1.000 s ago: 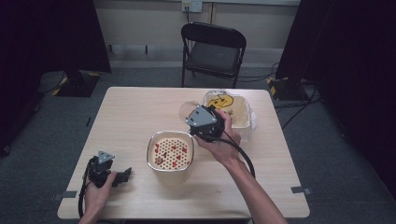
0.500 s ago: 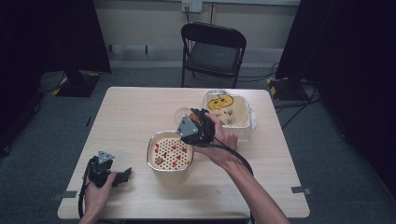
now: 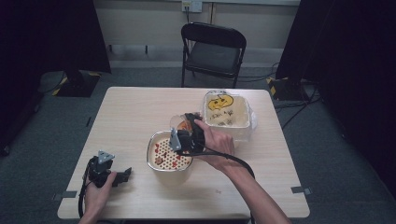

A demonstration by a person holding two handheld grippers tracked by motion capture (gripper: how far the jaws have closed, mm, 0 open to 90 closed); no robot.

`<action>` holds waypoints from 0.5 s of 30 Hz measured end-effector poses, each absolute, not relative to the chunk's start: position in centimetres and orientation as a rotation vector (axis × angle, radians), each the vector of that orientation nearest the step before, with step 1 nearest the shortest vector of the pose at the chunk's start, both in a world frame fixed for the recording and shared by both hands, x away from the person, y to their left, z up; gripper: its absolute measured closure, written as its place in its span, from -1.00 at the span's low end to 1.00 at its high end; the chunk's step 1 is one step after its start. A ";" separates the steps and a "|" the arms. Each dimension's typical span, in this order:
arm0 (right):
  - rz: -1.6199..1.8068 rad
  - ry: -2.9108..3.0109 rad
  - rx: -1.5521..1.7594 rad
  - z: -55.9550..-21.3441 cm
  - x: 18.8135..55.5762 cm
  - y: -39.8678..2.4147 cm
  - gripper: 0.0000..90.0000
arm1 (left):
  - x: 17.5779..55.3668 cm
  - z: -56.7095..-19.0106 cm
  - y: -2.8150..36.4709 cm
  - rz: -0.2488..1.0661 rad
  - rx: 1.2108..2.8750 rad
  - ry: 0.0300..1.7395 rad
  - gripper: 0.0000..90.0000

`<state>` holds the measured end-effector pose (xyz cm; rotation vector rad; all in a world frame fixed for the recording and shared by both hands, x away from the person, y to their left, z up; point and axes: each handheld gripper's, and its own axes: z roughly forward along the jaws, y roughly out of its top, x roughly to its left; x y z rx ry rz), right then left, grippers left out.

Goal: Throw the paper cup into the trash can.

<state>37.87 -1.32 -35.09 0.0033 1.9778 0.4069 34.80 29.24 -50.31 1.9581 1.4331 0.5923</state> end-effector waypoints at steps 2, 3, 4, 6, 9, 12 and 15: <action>0.377 1.972 -0.019 -35.3 37.7 -1.2 0.08 | 34.8 -50.3 29.2 0.592 1.958 1.433 -1.00; 0.370 1.965 -0.029 -35.4 37.7 -1.1 0.08 | 34.8 -50.3 29.2 0.592 1.958 1.433 -1.00; 0.366 1.966 -0.039 -35.5 37.7 -1.1 0.08 | 34.8 -50.3 29.2 0.592 1.958 1.433 -1.00; 0.337 1.947 -0.052 -35.6 37.6 -1.0 0.09 | 34.8 -50.3 29.2 0.592 1.958 1.433 -1.00; 0.269 1.904 -0.111 -35.7 37.4 -0.7 0.09 | 34.8 -50.3 29.2 0.592 1.958 1.433 -1.00; 0.217 1.876 -0.154 -36.0 37.1 -0.5 0.10 | 34.8 -50.3 29.2 0.592 1.958 1.433 -1.00; 0.193 1.861 -0.164 -36.0 37.0 -0.4 0.10 | 34.8 -50.3 29.2 0.592 1.958 1.433 -1.00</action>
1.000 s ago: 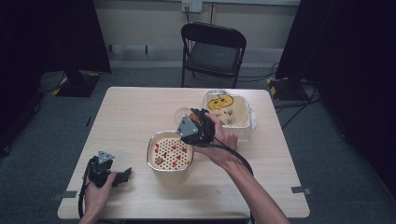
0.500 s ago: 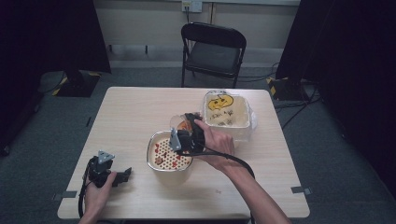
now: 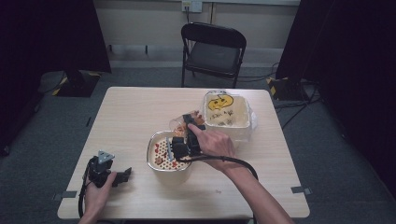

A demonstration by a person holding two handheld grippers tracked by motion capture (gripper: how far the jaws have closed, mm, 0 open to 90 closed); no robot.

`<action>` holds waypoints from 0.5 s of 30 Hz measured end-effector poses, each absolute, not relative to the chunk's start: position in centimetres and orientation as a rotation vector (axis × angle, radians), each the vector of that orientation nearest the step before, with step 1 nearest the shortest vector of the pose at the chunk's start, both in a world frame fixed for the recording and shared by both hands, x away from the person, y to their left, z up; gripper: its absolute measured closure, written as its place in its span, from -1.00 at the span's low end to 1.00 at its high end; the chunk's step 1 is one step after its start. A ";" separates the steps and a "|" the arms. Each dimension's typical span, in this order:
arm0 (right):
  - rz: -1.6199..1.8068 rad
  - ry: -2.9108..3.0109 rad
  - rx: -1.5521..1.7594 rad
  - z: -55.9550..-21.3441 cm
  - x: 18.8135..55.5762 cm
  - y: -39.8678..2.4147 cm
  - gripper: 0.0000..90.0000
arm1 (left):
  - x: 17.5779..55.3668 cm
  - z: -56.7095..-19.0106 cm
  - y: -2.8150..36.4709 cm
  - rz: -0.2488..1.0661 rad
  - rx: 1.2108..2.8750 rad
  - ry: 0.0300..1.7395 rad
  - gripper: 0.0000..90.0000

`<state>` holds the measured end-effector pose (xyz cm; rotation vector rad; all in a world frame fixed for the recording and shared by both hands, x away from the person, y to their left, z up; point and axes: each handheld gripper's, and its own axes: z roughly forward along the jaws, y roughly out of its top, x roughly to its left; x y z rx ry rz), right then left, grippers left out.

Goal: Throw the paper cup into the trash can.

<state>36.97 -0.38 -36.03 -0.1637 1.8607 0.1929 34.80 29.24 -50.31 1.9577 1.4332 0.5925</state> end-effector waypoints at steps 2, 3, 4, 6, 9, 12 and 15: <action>0.160 1.830 -0.189 -36.0 36.9 -0.3 0.11 | 34.8 -50.3 29.2 0.592 1.958 1.433 -1.00; 0.144 1.816 -0.203 -36.1 36.8 -0.2 0.11 | 34.8 -50.3 29.2 0.592 1.958 1.433 -1.00; 0.125 1.802 -0.217 -36.2 36.7 -0.2 0.11 | 34.8 -50.3 29.2 0.592 1.958 1.433 -1.00; 0.094 1.778 -0.240 -36.3 36.5 0.0 0.11 | 34.8 -50.3 29.2 0.592 1.958 1.433 -1.00; 0.059 1.747 -0.284 -36.6 36.5 0.1 0.11 | 34.8 -50.3 29.2 0.592 1.958 1.433 -1.00; 0.027 1.730 -0.305 -36.9 36.4 0.2 0.12 | 34.8 -50.3 29.2 0.592 1.958 1.433 -1.00; -0.023 1.685 -0.357 -37.2 36.3 0.4 0.12 | 34.8 -50.3 29.2 0.592 1.958 1.433 -1.00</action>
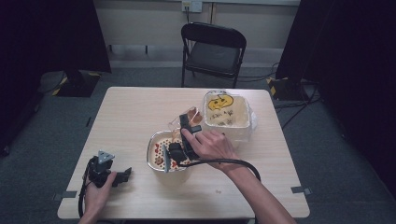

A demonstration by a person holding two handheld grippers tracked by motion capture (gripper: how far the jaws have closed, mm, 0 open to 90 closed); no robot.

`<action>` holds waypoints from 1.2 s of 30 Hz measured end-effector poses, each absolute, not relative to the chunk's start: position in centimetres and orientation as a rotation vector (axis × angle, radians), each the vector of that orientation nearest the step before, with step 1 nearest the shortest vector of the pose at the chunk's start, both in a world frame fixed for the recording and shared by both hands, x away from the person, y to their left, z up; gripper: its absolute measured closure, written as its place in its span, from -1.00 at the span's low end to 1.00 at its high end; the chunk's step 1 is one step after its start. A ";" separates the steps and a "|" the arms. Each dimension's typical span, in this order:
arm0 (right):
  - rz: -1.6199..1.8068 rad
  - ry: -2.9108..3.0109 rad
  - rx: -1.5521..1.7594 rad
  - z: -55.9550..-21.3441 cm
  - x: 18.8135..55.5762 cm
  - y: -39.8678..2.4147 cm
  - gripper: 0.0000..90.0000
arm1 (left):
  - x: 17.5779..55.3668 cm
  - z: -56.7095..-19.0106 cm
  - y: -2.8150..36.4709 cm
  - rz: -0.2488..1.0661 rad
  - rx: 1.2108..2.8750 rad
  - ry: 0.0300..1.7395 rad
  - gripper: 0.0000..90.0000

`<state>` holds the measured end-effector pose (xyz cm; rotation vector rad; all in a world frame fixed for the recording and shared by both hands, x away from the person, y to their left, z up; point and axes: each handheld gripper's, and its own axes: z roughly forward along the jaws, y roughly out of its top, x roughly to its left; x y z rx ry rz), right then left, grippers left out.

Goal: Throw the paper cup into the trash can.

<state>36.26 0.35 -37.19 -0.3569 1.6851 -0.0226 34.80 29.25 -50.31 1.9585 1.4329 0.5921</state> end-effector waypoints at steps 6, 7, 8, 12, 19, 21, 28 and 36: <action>-0.154 1.565 -0.476 -37.9 36.0 0.4 0.13 | 34.8 -50.3 29.2 0.592 1.958 1.433 -1.00; -0.170 1.552 -0.485 -37.9 36.0 0.3 0.13 | 34.8 -50.3 29.2 0.592 1.958 1.433 -1.00; -0.174 1.539 -0.489 -37.9 35.9 0.3 0.13 | 34.8 -50.3 29.2 0.592 1.958 1.433 -1.00; -0.225 1.495 -0.530 -38.0 35.8 0.1 0.13 | 34.8 -50.3 29.3 0.594 1.962 1.431 -1.00; -0.329 1.418 -0.623 -38.7 35.4 -0.3 0.13 | 34.8 -50.3 29.2 0.593 1.958 1.434 -1.00; -0.343 1.406 -0.636 -38.7 35.3 -0.4 0.13 | 34.8 -50.3 29.2 0.593 1.958 1.433 -1.00; -0.356 1.366 -0.652 -37.9 35.1 -0.5 0.13 | 34.8 -50.3 29.3 0.595 1.961 1.432 -1.00; -0.314 1.438 -0.587 -37.5 35.1 0.0 0.13 | 34.8 -50.3 29.2 0.592 1.957 1.433 -1.00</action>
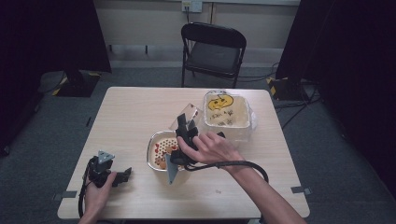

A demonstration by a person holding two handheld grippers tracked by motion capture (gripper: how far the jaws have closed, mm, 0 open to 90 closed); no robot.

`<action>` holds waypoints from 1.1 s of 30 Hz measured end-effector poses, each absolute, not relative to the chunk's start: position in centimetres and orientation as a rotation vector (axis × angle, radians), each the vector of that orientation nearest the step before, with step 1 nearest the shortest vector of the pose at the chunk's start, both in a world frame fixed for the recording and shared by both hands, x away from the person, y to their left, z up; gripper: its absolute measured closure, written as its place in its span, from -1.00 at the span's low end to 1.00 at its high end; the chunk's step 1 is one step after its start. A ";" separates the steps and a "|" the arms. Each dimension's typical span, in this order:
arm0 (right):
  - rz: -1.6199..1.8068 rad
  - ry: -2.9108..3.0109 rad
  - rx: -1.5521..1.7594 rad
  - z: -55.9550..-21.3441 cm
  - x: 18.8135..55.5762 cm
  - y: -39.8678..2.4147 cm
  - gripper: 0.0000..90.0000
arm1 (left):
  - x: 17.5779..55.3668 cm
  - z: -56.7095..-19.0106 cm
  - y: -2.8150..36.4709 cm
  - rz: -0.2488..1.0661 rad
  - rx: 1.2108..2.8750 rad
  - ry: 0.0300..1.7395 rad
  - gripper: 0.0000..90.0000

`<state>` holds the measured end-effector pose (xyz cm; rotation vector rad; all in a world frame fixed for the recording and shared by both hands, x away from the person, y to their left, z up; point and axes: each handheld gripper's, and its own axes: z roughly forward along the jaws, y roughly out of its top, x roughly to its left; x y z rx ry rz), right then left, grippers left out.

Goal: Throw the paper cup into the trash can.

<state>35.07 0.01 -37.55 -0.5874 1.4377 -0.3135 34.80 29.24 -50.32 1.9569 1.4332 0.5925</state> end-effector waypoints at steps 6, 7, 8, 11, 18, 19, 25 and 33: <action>0.043 1.710 -0.297 -35.1 35.6 -0.1 0.13 | 34.8 -50.3 29.2 0.592 1.958 1.433 -1.00; 0.107 1.758 -0.233 -34.6 35.7 -0.2 0.13 | 34.8 -50.3 29.2 0.592 1.958 1.433 -1.00; 0.167 1.791 -0.188 -34.2 35.8 -0.3 0.13 | 34.8 -50.3 29.2 0.592 1.958 1.433 -1.00; 0.330 1.879 -0.071 -33.7 36.3 -0.7 0.13 | 34.8 -50.3 29.2 0.592 1.958 1.433 -1.00; 0.711 1.976 0.221 -32.6 37.5 -2.5 0.13 | 34.8 -50.3 29.2 0.593 1.957 1.433 -1.00; 0.774 1.989 0.265 -32.5 37.6 -2.8 0.13 | 34.8 -50.3 29.2 0.592 1.958 1.433 -1.00; 1.149 2.054 0.485 -31.8 38.7 -4.5 0.13 | 34.8 -50.3 29.2 0.592 1.957 1.433 -1.00; 1.480 2.001 0.620 -30.8 39.9 -6.0 0.15 | 34.8 -50.3 29.2 0.592 1.958 1.433 -1.00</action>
